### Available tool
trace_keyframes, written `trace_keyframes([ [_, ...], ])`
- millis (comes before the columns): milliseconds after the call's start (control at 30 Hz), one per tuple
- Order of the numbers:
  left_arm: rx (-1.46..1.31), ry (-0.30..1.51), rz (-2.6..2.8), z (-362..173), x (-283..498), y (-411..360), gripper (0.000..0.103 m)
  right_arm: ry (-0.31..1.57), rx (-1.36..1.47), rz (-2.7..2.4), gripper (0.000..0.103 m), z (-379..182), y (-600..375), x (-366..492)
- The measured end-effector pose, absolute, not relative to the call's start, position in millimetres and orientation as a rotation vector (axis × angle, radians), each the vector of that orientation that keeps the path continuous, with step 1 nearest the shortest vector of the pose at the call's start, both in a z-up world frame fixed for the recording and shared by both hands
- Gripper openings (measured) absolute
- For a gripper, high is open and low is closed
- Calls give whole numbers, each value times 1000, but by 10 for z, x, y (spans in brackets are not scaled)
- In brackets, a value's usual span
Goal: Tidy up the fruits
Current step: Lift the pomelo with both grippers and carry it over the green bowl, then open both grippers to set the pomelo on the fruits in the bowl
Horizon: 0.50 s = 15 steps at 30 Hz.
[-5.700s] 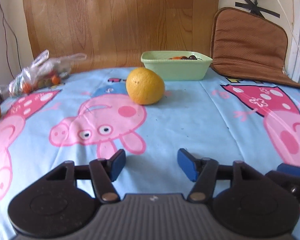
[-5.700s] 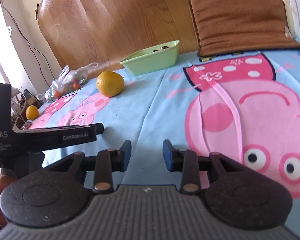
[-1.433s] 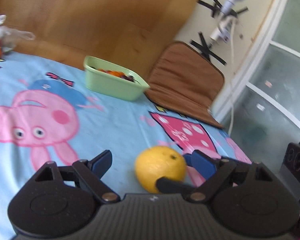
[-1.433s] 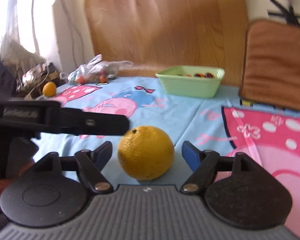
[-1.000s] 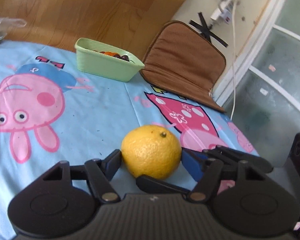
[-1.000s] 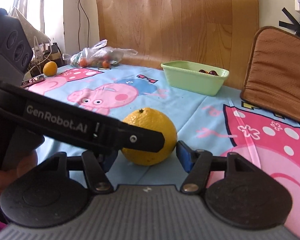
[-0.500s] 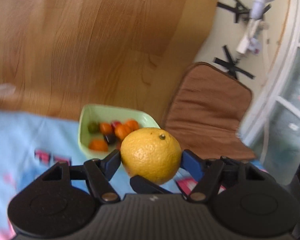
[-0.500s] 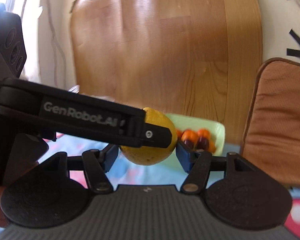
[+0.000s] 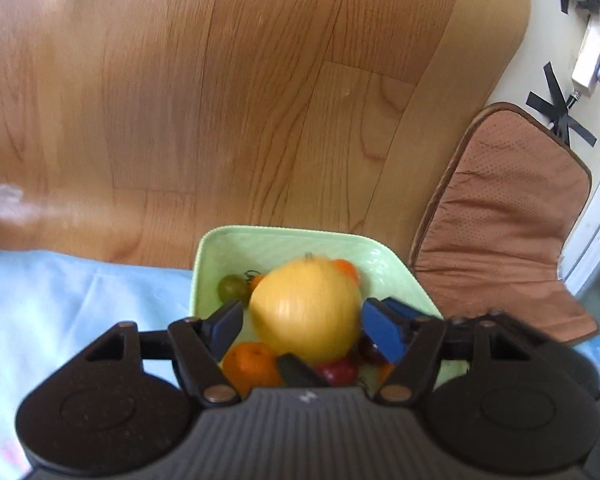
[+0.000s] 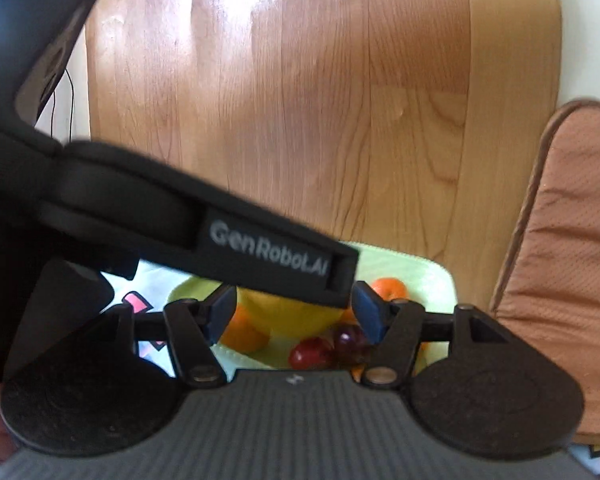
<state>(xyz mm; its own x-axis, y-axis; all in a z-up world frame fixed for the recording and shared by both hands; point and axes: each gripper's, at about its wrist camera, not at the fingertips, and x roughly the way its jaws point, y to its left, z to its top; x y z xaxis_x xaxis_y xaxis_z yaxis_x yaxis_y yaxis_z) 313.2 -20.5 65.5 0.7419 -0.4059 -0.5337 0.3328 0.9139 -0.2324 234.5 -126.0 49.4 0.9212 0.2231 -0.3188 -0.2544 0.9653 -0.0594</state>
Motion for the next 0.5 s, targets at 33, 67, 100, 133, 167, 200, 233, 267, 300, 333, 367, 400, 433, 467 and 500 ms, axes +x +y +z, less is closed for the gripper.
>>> trace_keyframes([
  [33,-126,609,-398,676,3080,-195,68,309,-105,243,67,517,-1264,2290],
  [67,-125,606,-386,698,3033,-178,68,304,-101,241,67,545,-1270,2223],
  [100,-120,602,-373,723,2967,-166,68,302,-96,238,67,560,-1264,2143],
  [133,-112,595,-363,749,2891,-158,69,300,-92,233,67,577,-1265,2046],
  [167,-102,586,-354,778,2806,-151,70,299,-87,228,67,588,-1269,1939],
  [200,-87,578,-340,808,2709,-145,71,300,-81,221,67,598,-1277,1829],
  [233,-73,568,-327,834,2602,-140,72,304,-72,215,67,597,-1284,1711],
  [267,-62,558,-324,856,2488,-132,73,308,-58,208,67,593,-1294,1586],
  [300,-51,548,-323,874,2372,-125,73,313,-40,202,68,586,-1309,1458],
  [333,-38,537,-318,894,2260,-123,74,319,-20,195,68,566,-1311,1345],
  [367,-23,525,-309,900,2134,-123,74,325,2,189,68,551,-1336,1218],
  [400,-7,514,-300,901,2005,-121,75,329,23,181,68,520,-1391,1119],
  [433,8,504,-291,896,1877,-121,76,334,42,170,69,498,-1417,984],
  [467,20,498,-284,883,1753,-127,77,341,62,157,69,470,-1447,888],
  [500,31,495,-276,870,1637,-127,78,352,84,145,69,439,-1461,813],
])
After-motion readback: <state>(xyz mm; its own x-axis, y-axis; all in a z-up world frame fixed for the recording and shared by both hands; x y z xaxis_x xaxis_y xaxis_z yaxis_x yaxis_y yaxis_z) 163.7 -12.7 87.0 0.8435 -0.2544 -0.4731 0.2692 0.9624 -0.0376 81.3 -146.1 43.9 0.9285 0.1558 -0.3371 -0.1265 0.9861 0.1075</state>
